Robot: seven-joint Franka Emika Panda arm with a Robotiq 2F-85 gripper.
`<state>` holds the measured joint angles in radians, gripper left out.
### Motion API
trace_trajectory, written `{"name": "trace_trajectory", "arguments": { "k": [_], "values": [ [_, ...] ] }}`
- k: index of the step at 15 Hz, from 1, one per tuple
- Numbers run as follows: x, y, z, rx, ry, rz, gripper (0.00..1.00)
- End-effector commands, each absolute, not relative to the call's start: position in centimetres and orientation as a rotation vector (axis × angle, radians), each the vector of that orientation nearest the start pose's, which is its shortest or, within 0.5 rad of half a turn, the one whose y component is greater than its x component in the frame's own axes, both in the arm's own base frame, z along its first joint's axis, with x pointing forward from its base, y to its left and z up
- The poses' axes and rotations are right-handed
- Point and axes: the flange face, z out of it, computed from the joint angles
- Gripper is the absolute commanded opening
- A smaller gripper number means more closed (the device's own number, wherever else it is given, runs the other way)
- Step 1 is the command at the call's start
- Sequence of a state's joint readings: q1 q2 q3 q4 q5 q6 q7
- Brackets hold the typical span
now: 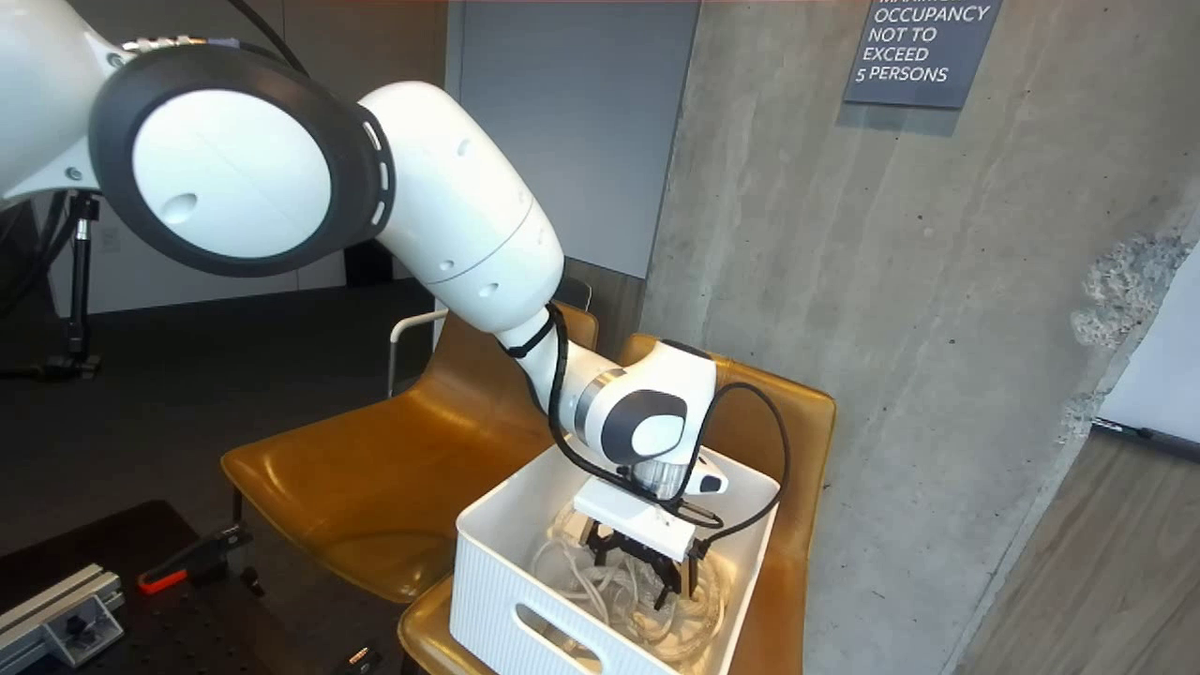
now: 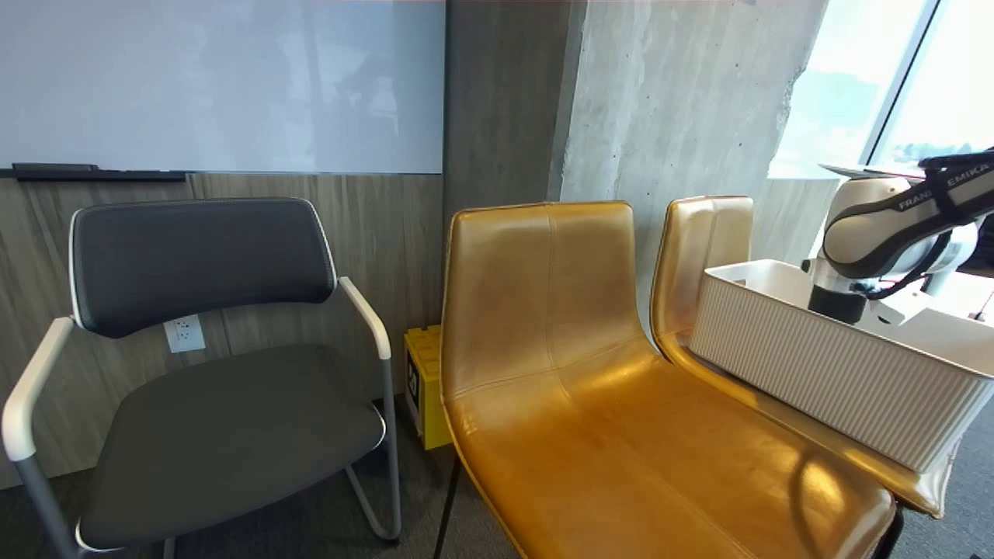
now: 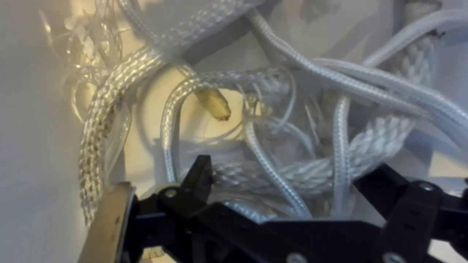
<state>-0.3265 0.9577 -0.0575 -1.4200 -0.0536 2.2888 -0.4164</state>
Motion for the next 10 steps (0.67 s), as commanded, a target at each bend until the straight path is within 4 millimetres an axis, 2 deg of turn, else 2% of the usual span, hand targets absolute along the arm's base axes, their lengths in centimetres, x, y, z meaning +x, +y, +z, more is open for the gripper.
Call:
{"name": "trace_trajectory", "arguments": {
  "k": [1,2,3,5,10],
  "values": [
    [64.4,-26.0,9.3,-3.142,-0.126,0.212,1.0],
    [63.9,-25.7,8.9,-3.137,-0.129,0.228,1.0],
    [63.3,-25.4,8.6,-3.133,-0.131,0.248,0.75],
    [62.4,-24.8,7.9,-3.126,-0.13,0.278,0.66],
    [62.1,-23.6,10.1,-3.134,-0.121,0.265,0.28]
  ]
}}
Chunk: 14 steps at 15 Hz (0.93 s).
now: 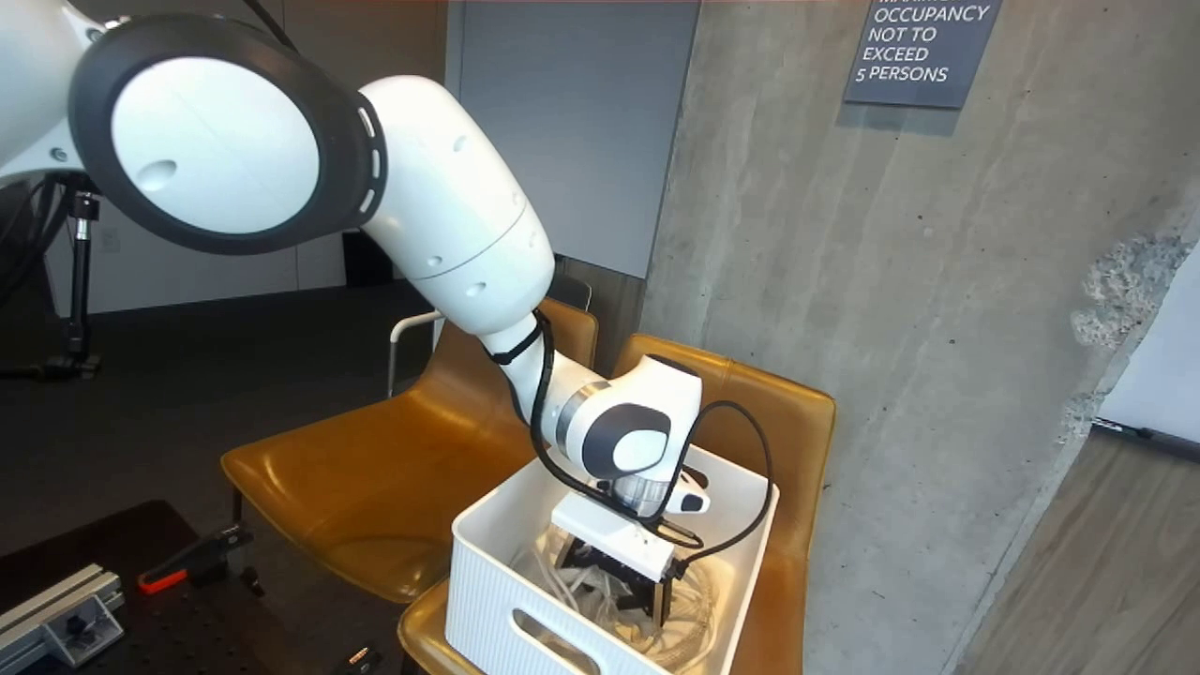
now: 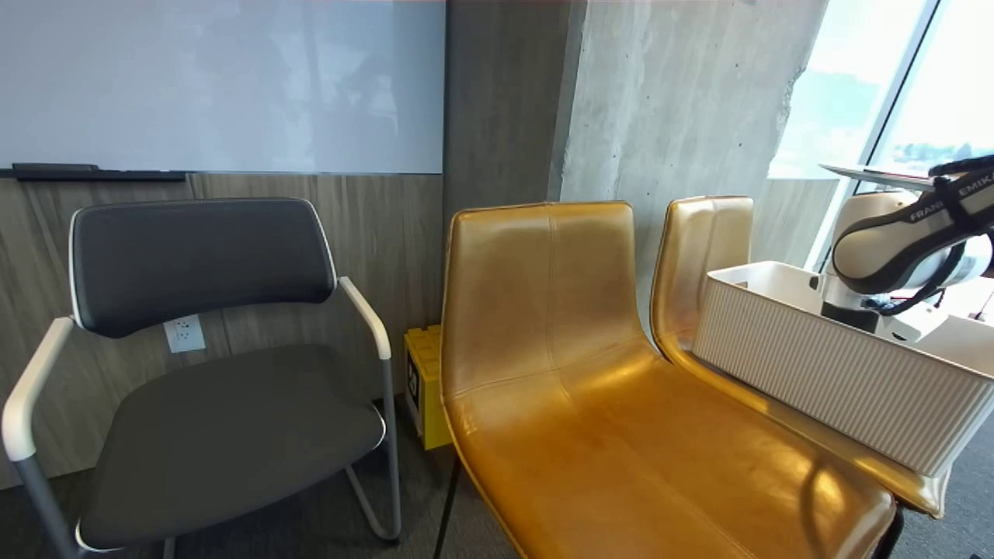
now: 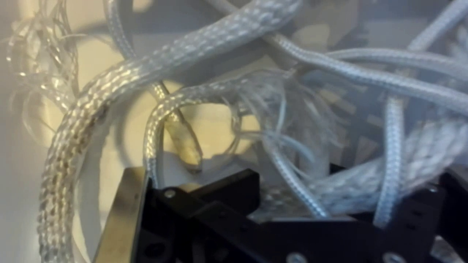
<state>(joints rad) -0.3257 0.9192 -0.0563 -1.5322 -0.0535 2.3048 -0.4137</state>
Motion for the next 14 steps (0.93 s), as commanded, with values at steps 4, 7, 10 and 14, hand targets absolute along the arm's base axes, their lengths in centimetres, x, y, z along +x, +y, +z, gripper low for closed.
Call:
{"name": "trace_trajectory", "arguments": {
  "k": [4,7,10,14],
  "values": [
    [61.9,-21.7,12.1,-3.137,-0.122,0.24,0.01],
    [61.9,-20.4,14.6,-3.148,-0.131,0.211,0.0],
    [62.0,-19.8,18.5,-3.174,-0.141,0.163,0.0],
    [62.4,-20.2,26.0,-3.215,-0.134,0.044,0.0]
  ]
}}
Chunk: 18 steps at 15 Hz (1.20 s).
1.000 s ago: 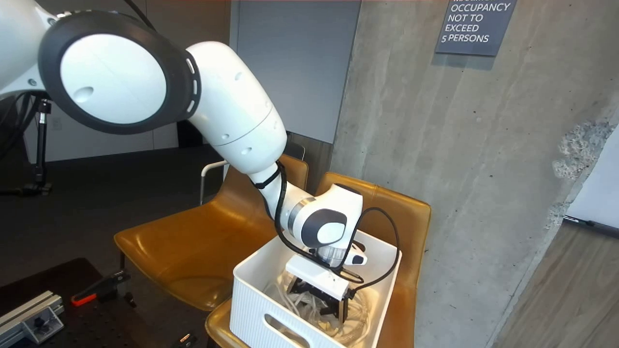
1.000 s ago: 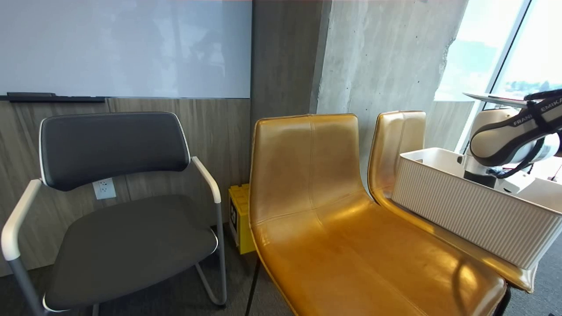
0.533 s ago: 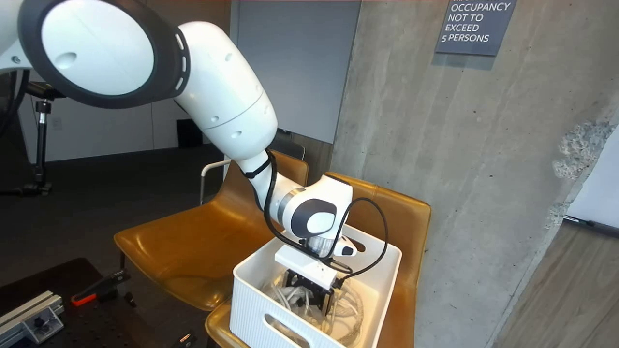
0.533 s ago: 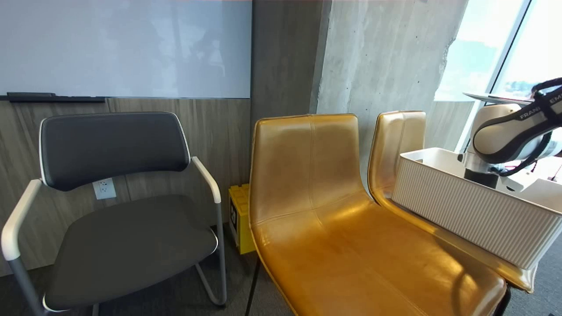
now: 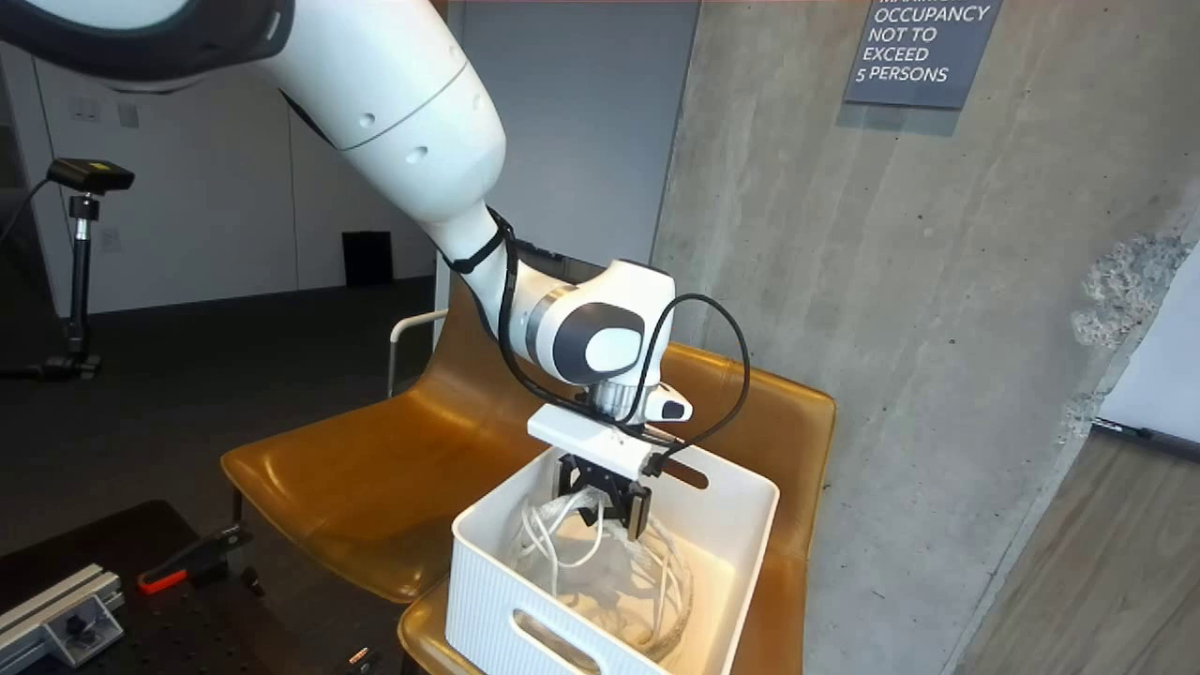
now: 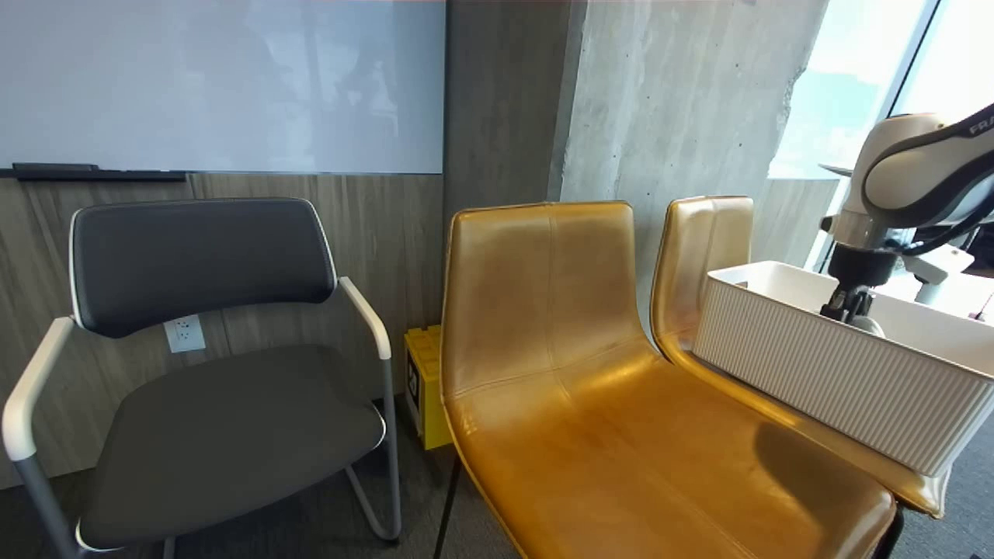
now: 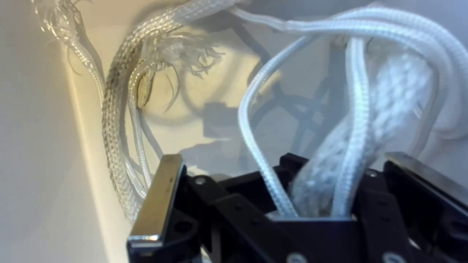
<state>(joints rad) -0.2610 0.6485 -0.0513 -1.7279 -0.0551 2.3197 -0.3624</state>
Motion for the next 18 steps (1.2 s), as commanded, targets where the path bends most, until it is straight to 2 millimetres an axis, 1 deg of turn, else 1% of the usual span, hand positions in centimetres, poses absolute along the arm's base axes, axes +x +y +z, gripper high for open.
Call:
{"name": "trace_trajectory", "arguments": {
  "k": [1,3,5,7,8,9,11,13,15,18],
  "values": [
    [62.5,-20.1,28.2,-3.225,-0.133,0.004,0.0],
    [63.0,-19.2,32.6,-3.243,-0.135,-0.069,0.0],
    [63.7,-17.1,37.2,-3.256,-0.152,-0.144,0.0],
    [64.3,-13.7,41.6,-3.267,-0.19,-0.206,0.0],
    [64.8,-11.6,43.4,-3.278,-0.221,-0.239,0.0],
    [65.1,-9.3,45.2,-3.284,-0.252,-0.26,0.0],
    [65.8,-4.1,48.2,-3.295,-0.333,-0.3,0.0],
    [66.5,1.7,50.3,-3.295,-0.424,-0.329,0.0],
    [66.7,8.1,51.5,-3.266,-0.507,-0.355,0.0],
    [65.7,17.7,52.3,-3.183,-0.591,-0.367,0.0]
  ]
}}
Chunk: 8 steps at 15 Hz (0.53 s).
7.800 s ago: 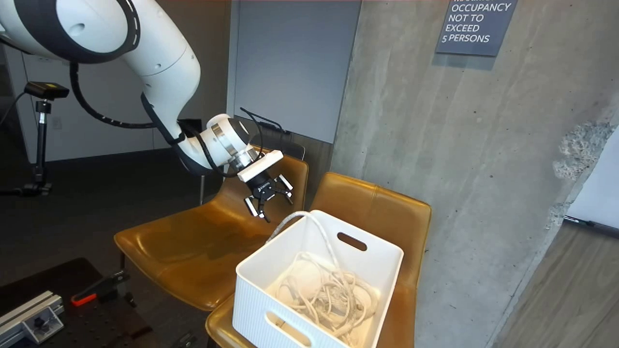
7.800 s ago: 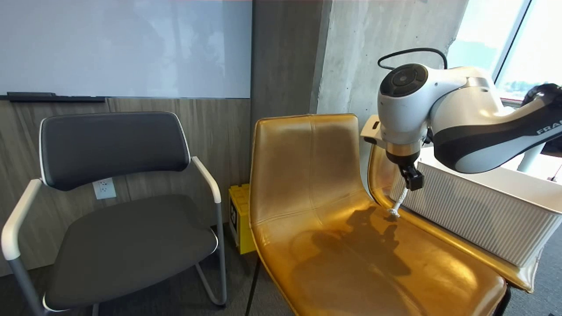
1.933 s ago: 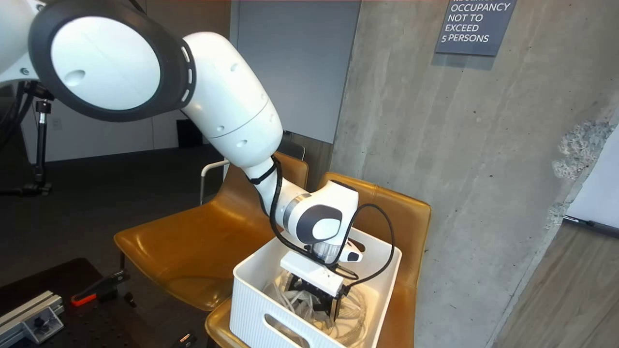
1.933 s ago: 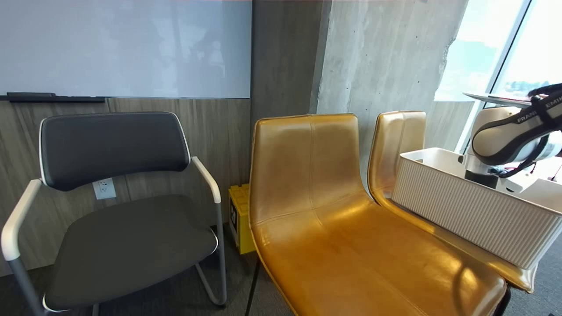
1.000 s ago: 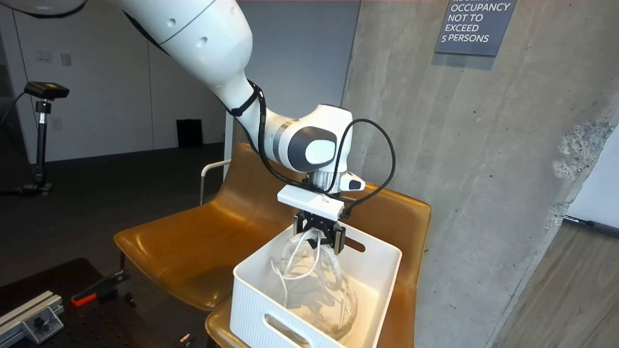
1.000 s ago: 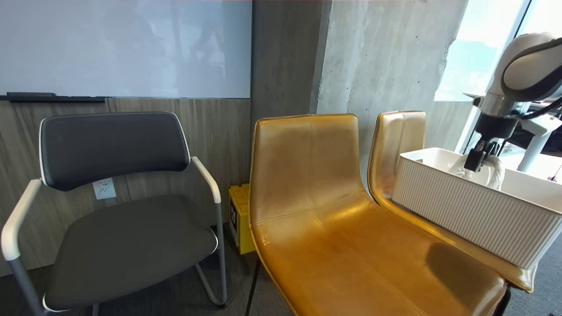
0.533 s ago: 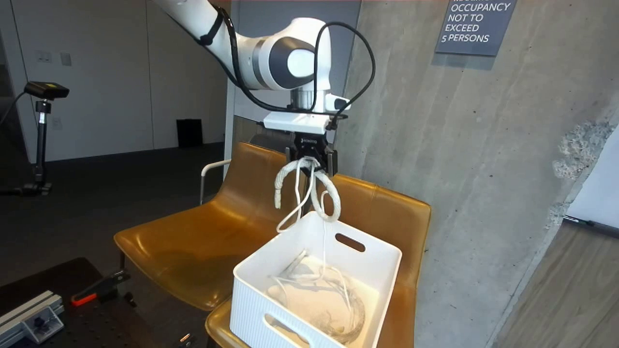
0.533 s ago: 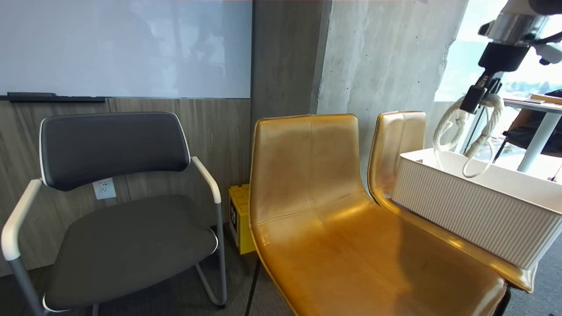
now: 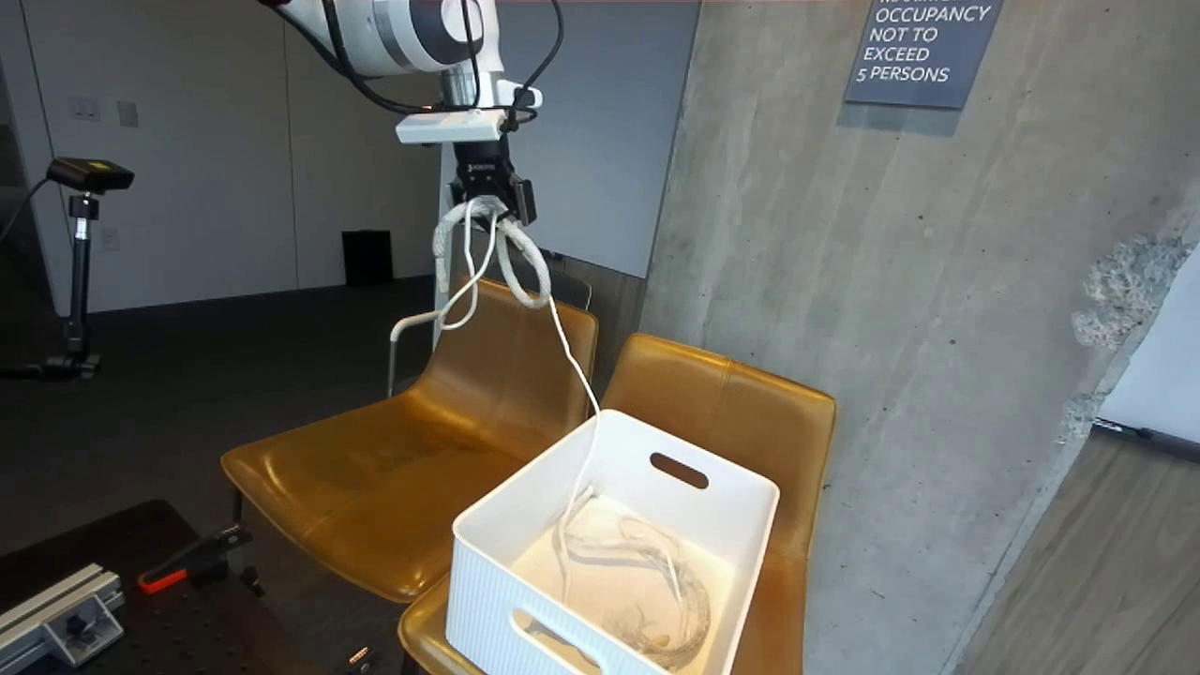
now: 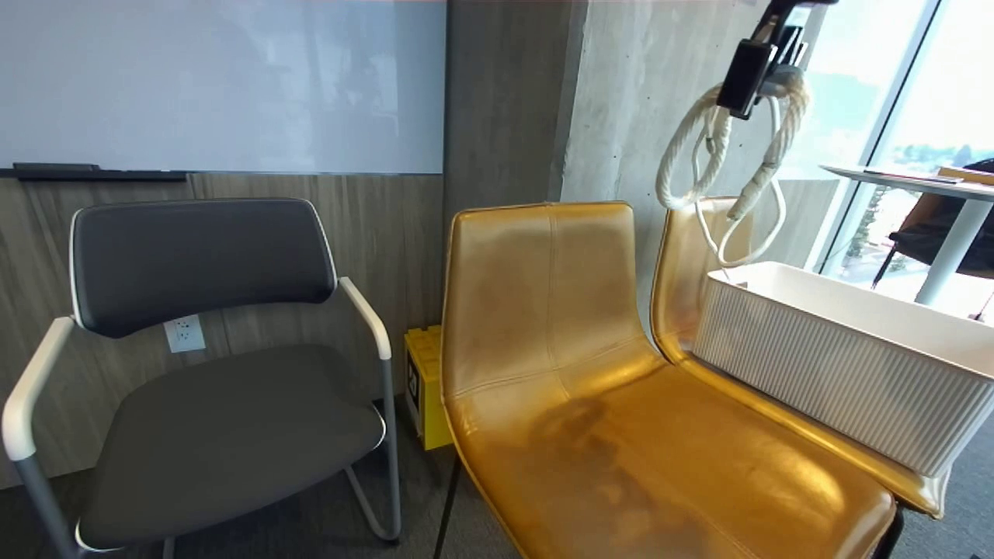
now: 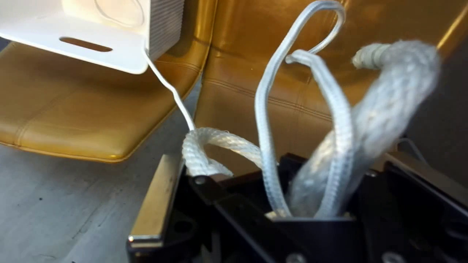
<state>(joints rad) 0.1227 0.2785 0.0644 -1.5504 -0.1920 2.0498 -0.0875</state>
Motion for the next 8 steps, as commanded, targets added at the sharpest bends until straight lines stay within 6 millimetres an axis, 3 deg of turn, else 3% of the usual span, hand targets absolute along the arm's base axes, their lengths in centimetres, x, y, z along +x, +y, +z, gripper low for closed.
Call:
{"name": "trace_trajectory", "arguments": {
  "k": [1,6,8],
  "values": [
    [65.1,21.0,52.3,-3.158,-0.617,-0.368,0.0],
    [61.5,35.9,51.6,-3.08,-0.7,-0.348,0.0],
    [60.3,40.0,50.8,-3.062,-0.721,-0.335,0.0]
  ]
}}
